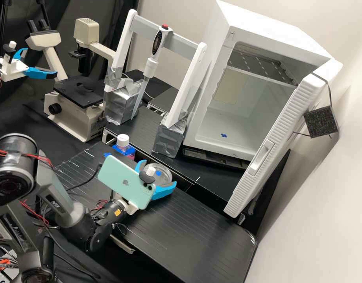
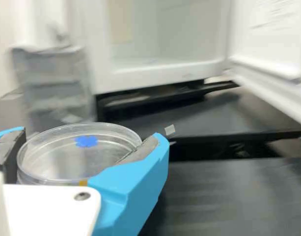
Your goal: Move the petri dish to the incubator
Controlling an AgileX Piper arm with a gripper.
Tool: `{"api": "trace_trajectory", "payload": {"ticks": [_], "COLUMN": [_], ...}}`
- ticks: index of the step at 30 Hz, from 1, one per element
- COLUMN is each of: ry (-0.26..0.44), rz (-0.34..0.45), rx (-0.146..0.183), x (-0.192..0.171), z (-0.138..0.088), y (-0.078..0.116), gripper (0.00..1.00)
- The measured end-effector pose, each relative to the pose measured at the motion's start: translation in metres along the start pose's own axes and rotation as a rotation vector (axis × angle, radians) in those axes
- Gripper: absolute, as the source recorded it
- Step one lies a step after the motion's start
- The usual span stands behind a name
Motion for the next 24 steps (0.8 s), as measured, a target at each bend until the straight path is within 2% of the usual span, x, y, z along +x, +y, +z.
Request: {"api": "trace_trajectory", "payload": {"ticks": [7,14,18,24], "ry": [0.006,0.076,0.098,0.128], "rz": [0.149,0.240,0.248,0.213], "rx": [0.047,0.068,0.075,0.064], "x": [0.047,0.111,0.145,0.199], "z": [0.010,0.012,0.007,-0.007], "y": [0.036,0.063,0.068,0.071], "gripper": [0.00,0.00,0.00,0.00]}}
